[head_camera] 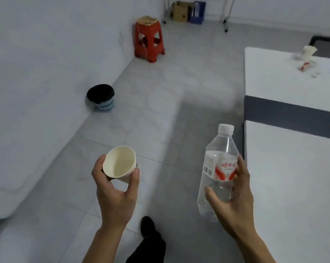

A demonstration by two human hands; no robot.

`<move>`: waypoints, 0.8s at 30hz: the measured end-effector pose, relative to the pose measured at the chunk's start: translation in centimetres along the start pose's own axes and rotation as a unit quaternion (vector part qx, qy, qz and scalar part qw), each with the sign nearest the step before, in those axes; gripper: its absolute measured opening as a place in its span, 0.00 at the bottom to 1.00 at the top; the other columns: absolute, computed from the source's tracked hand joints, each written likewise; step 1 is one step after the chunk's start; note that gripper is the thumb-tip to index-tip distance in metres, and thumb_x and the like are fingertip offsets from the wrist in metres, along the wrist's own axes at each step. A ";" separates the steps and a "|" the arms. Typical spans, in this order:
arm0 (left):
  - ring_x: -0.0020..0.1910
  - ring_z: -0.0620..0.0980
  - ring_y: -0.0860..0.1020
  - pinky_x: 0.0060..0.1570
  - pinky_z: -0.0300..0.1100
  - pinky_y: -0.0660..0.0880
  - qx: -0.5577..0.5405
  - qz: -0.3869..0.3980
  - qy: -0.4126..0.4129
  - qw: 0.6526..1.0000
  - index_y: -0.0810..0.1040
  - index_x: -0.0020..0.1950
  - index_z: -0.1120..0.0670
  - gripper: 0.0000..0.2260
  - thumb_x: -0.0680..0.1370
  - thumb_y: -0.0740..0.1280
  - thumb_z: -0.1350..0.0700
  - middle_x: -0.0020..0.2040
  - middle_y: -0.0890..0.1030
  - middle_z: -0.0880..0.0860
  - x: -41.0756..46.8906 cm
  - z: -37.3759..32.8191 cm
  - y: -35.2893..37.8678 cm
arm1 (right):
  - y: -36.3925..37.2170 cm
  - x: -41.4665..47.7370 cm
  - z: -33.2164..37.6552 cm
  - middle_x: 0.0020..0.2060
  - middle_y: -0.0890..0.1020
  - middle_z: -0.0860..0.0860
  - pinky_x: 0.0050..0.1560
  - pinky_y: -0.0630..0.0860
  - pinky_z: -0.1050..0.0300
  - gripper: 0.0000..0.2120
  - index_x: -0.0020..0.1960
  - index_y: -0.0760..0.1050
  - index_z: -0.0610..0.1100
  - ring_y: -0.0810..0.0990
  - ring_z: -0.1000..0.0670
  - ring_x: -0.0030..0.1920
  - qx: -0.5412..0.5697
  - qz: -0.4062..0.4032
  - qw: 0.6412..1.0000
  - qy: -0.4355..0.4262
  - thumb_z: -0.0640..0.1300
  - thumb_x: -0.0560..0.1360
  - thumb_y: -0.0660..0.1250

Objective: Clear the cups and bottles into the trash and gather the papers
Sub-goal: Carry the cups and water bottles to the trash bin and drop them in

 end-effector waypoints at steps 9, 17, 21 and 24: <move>0.57 0.48 0.75 0.50 0.22 0.69 0.068 -0.078 -0.027 0.994 0.64 0.73 0.52 0.36 0.69 0.73 0.44 0.64 0.71 0.45 16.8 5.4 -9.8 | 18.2 13.3 6.8 0.61 0.72 0.67 0.52 0.77 0.58 0.48 0.79 0.54 0.55 0.76 0.63 0.56 -0.022 0.112 0.992 -0.055 0.44 0.67 0.79; 0.62 0.49 0.75 0.54 0.26 0.70 0.068 -0.099 -0.086 0.989 0.63 0.74 0.50 0.38 0.68 0.70 0.38 0.66 0.72 0.44 31.2 14.2 -8.0 | 30.5 27.0 7.2 0.56 0.74 0.75 0.51 0.79 0.58 0.47 0.76 0.54 0.62 0.79 0.62 0.55 0.000 0.123 0.992 -0.019 0.51 0.67 0.79; 0.62 0.48 0.74 0.56 0.31 0.69 0.086 -0.094 -0.072 0.989 0.62 0.75 0.49 0.38 0.69 0.70 0.38 0.65 0.66 0.27 42.6 17.5 -5.2 | 37.9 37.4 7.9 0.61 0.75 0.63 0.55 0.80 0.51 0.46 0.76 0.55 0.63 0.79 0.56 0.57 0.006 0.125 0.992 -0.018 0.46 0.68 0.79; 0.59 0.44 0.74 0.53 0.23 0.68 0.098 -0.104 -0.066 0.988 0.61 0.76 0.50 0.37 0.71 0.71 0.44 0.62 0.64 0.22 51.6 18.2 -4.3 | 43.4 45.8 10.0 0.60 0.74 0.67 0.55 0.79 0.53 0.46 0.73 0.54 0.67 0.78 0.56 0.57 0.006 0.149 0.989 -0.021 0.43 0.68 0.78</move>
Point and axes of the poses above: each hand's wrist, its own x-axis towards the middle knuckle, its own y-axis out of the palm, z = x × y, the point moved 6 cm from there along x, towards the middle knuckle
